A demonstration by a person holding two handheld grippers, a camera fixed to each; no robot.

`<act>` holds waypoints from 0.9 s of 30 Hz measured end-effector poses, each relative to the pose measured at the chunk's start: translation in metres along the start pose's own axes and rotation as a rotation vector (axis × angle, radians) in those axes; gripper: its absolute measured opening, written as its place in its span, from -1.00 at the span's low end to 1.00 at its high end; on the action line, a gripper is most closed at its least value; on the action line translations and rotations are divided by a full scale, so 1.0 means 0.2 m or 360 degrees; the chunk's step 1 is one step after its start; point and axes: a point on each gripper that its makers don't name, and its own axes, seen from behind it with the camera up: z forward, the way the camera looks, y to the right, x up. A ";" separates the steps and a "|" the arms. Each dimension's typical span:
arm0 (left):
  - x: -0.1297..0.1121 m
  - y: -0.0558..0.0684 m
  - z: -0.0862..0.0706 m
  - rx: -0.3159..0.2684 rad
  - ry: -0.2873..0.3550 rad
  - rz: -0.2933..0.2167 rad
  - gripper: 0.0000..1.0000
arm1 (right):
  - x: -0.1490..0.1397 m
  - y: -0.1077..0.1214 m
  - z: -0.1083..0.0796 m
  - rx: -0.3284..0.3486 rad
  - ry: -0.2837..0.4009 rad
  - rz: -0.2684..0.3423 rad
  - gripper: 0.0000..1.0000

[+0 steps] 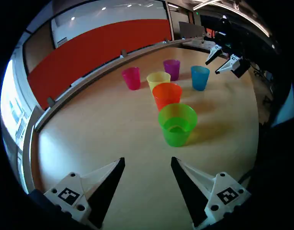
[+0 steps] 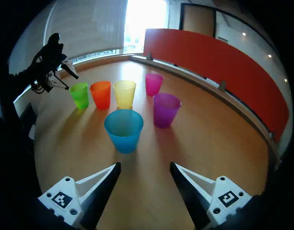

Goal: Pour water

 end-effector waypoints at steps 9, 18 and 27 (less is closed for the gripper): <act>0.08 -0.11 -0.03 0.0155 0.0176 -0.0213 0.78 | 0.02 0.09 -0.07 -0.0154 0.0069 0.0149 0.99; 0.15 -0.21 -0.06 0.0298 0.0265 -0.0302 0.78 | 0.07 0.14 -0.16 -0.0287 0.0138 0.0226 0.99; 0.29 -0.32 -0.11 0.0449 0.0434 -0.0418 0.78 | 0.21 0.27 -0.24 -0.0485 0.0313 0.0341 0.99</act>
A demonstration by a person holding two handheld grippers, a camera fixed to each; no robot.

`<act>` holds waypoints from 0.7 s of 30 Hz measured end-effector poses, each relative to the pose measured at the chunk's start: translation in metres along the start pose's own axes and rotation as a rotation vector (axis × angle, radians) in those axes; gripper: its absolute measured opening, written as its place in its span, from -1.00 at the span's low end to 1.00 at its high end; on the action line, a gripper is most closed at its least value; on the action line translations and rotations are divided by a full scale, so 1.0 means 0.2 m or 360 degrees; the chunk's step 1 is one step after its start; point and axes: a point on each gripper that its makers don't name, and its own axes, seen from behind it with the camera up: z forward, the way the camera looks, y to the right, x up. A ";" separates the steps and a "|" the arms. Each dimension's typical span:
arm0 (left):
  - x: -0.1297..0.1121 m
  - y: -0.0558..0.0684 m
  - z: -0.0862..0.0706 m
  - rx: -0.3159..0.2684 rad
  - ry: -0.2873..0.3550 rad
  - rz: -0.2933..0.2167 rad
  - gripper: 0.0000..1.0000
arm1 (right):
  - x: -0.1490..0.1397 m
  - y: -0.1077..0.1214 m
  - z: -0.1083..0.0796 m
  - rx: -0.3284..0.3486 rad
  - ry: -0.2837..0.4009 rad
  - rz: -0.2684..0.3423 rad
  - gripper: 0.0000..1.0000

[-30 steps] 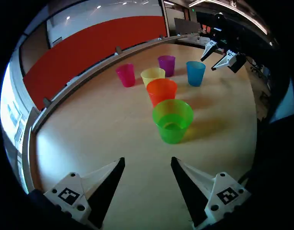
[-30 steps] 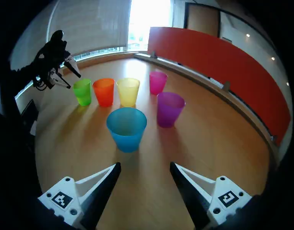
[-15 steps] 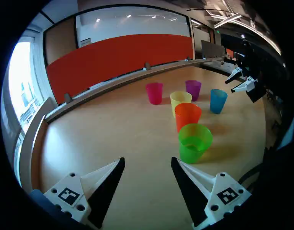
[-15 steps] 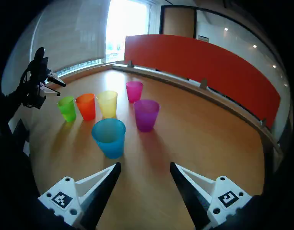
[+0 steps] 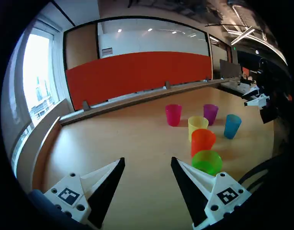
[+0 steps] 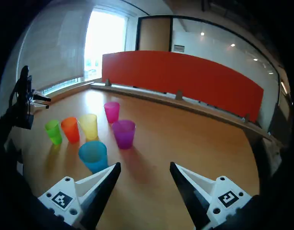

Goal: Pour water

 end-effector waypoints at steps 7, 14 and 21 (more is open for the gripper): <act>0.10 -0.01 0.02 0.0048 0.0093 -0.0059 0.78 | 0.08 0.06 -0.01 -0.0109 0.0098 0.0049 0.99; 0.19 -0.03 0.02 0.0090 0.0183 -0.0137 0.78 | 0.13 0.10 -0.01 -0.0175 0.0162 0.0102 0.98; 0.31 0.00 0.01 0.0134 0.0322 -0.0248 0.78 | 0.22 0.15 -0.01 -0.0273 0.0280 0.0157 0.99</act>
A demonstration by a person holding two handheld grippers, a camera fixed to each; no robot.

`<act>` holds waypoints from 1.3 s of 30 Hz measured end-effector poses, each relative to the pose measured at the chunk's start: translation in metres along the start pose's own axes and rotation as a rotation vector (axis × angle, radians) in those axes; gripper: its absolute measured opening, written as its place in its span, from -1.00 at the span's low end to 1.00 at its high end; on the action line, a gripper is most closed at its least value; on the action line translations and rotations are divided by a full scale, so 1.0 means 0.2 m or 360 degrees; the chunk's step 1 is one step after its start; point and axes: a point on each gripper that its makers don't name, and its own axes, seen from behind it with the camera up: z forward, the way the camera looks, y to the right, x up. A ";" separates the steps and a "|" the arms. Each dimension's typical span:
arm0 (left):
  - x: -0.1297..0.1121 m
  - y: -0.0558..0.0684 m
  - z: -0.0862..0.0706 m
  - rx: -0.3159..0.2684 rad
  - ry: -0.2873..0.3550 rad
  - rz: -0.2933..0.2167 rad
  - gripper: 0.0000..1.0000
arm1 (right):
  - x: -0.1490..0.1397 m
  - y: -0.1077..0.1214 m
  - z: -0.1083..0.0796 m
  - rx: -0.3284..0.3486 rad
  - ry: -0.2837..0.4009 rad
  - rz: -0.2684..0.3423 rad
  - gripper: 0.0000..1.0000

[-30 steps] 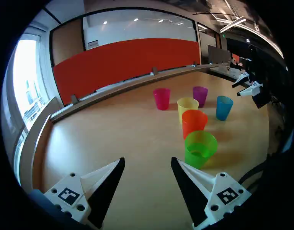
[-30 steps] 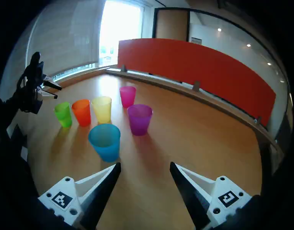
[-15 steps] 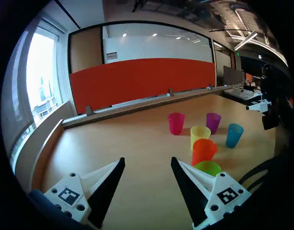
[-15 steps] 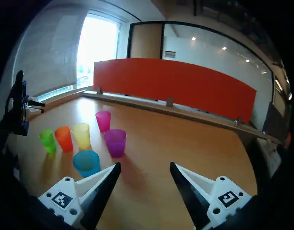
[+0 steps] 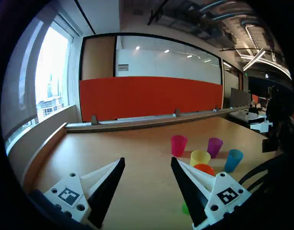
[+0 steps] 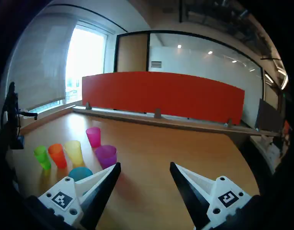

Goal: Pour water

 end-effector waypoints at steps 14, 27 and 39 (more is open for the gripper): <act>0.13 0.11 0.04 0.0060 0.0222 -0.0186 0.78 | 0.19 0.09 -0.01 -0.0223 0.0303 0.0109 0.98; 0.04 0.05 0.02 0.0207 0.0281 -0.0177 0.77 | 0.17 0.15 -0.05 -0.0358 0.0369 0.0065 0.99; -0.07 -0.01 0.01 0.0364 0.0325 -0.0156 0.76 | 0.11 0.18 -0.08 -0.0454 0.0395 0.0029 0.99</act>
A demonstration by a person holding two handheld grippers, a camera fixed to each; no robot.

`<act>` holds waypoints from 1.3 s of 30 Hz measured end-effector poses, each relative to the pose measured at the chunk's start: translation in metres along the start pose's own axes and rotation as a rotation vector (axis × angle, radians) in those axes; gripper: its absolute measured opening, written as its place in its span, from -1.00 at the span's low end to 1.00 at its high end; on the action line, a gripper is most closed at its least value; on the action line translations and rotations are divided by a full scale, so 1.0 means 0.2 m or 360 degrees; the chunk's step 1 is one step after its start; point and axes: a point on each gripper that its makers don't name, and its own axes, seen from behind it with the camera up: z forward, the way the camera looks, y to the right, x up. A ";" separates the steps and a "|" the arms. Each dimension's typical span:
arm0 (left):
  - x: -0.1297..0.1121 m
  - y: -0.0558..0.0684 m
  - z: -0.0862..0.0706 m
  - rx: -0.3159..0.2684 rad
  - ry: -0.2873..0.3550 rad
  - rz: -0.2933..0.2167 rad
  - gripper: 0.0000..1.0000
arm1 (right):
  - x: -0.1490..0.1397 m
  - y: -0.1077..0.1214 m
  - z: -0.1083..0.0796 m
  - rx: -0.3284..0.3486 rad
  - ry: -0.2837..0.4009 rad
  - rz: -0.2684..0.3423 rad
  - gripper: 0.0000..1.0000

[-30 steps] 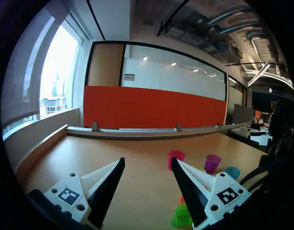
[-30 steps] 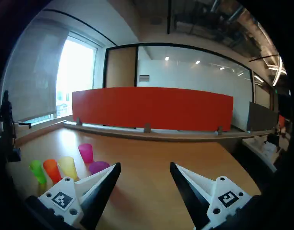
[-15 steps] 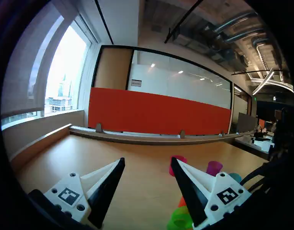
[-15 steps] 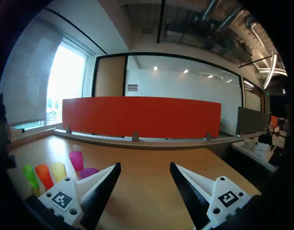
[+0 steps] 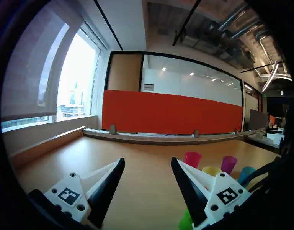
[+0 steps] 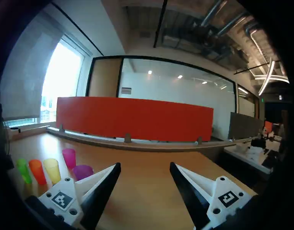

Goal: Pour water

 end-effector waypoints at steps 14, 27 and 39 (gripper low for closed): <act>-0.07 -0.05 -0.01 0.0095 0.0038 0.0079 0.77 | -0.04 0.08 0.00 -0.0052 0.0006 0.0080 0.99; -0.15 -0.03 0.00 0.0118 0.0052 0.0086 0.77 | -0.09 0.11 -0.02 -0.0091 0.0006 0.0118 0.99; -0.17 -0.02 0.02 0.0102 0.0079 0.0099 0.78 | -0.05 0.15 -0.05 -0.0111 0.0017 0.0150 0.99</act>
